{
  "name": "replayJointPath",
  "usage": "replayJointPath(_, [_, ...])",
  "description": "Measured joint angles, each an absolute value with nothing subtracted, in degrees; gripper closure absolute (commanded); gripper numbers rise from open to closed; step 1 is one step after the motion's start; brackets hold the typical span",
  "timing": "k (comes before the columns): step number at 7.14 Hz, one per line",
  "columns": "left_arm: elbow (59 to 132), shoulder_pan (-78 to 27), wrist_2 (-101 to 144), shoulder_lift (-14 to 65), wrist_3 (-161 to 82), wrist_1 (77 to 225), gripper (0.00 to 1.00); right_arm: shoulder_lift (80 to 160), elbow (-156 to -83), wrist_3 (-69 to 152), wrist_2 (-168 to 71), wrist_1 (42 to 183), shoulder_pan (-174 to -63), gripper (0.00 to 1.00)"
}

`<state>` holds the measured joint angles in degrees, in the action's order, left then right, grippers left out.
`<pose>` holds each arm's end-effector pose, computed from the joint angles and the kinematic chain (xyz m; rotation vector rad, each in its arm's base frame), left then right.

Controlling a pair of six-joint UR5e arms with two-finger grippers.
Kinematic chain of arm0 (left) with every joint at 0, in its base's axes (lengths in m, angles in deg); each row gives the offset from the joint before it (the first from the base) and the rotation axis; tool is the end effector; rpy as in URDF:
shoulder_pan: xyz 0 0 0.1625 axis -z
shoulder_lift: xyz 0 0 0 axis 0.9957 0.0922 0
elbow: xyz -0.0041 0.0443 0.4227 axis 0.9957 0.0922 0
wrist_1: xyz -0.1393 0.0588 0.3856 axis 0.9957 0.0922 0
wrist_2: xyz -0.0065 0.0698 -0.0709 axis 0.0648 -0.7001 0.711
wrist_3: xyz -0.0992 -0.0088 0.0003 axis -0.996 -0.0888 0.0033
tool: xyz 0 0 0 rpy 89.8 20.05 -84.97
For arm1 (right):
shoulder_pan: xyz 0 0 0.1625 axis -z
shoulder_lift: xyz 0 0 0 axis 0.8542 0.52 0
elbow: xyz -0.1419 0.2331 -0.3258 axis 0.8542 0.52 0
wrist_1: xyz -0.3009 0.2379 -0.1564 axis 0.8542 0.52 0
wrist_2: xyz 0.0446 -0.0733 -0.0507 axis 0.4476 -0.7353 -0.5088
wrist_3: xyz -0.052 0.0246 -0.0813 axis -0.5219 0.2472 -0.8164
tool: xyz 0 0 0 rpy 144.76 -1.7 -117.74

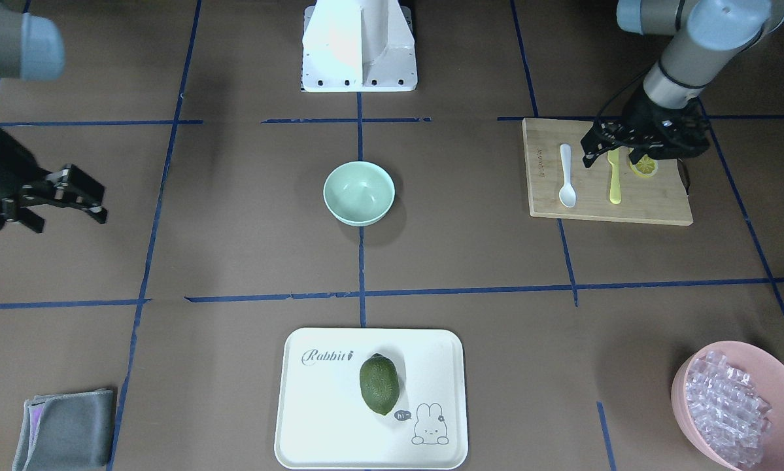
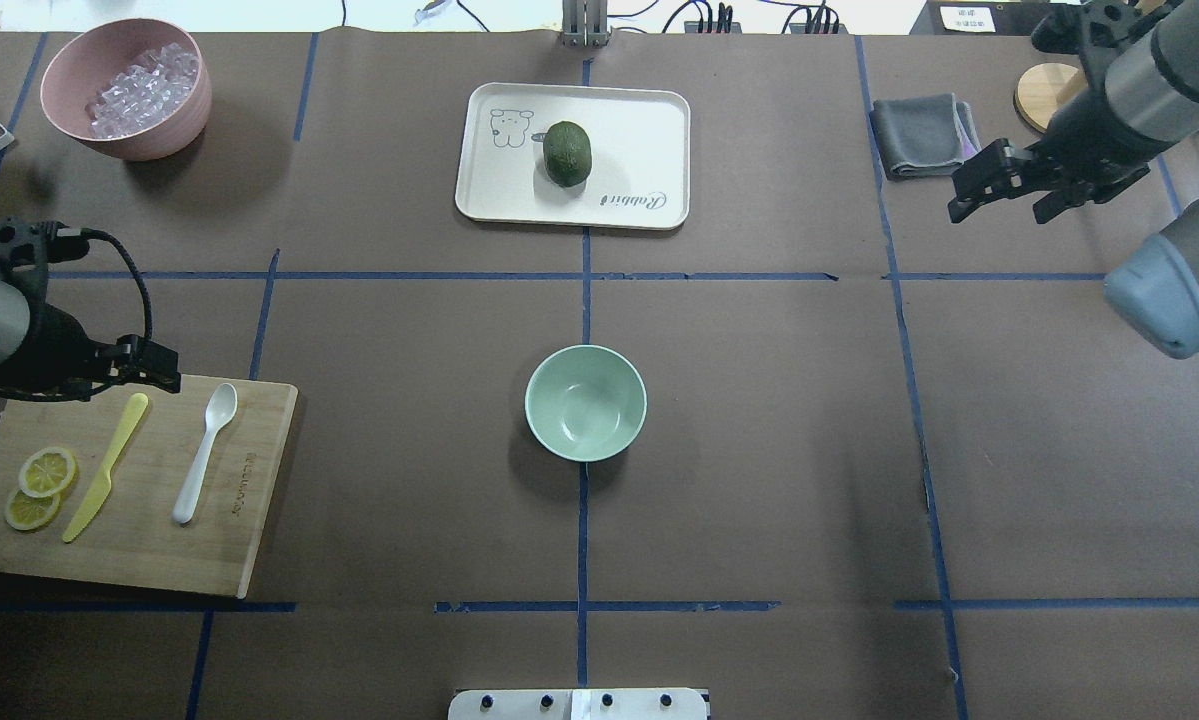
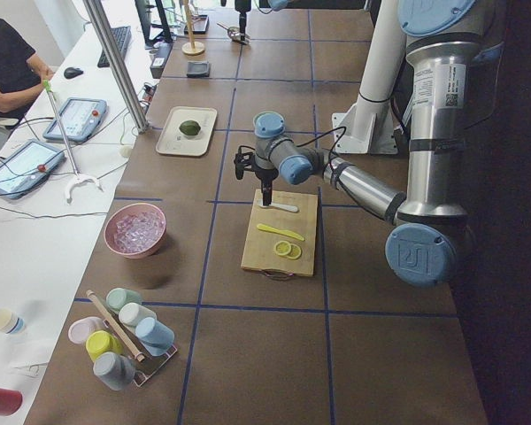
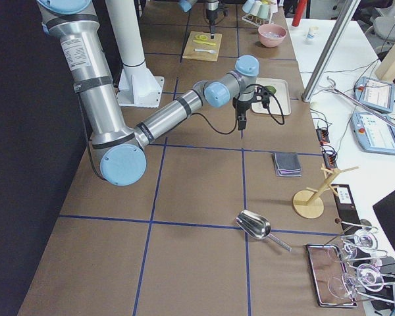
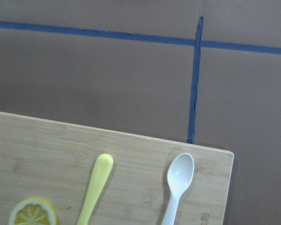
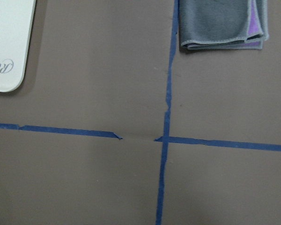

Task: Place spoon in bowl
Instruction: 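Raise the right gripper away while the left gripper reaches toward the white spoon, then lower the left gripper and grasp the white spoon by its handle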

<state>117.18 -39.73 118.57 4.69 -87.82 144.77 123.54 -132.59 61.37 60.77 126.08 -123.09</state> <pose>0.2845 -0.4060 0.4445 0.0316 0.8483 -0.1198 -0.1884 -0.5473 0.3678 0.0949 -0.8908 -0.0375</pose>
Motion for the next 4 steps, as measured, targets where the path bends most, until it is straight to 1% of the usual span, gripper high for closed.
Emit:
replayJointPath(1, [114.57, -42.62, 116.94, 4.93, -90.68, 148.93, 0.00, 124.27, -131.78, 58.75, 61.55, 126.09, -124.94, 0.00])
replayJointPath(4, [112.26, -49.12, 112.73, 5.15, -92.63, 151.39, 0.02, 124.81, -131.19, 57.33, 61.86, 126.03, -126.41, 0.00])
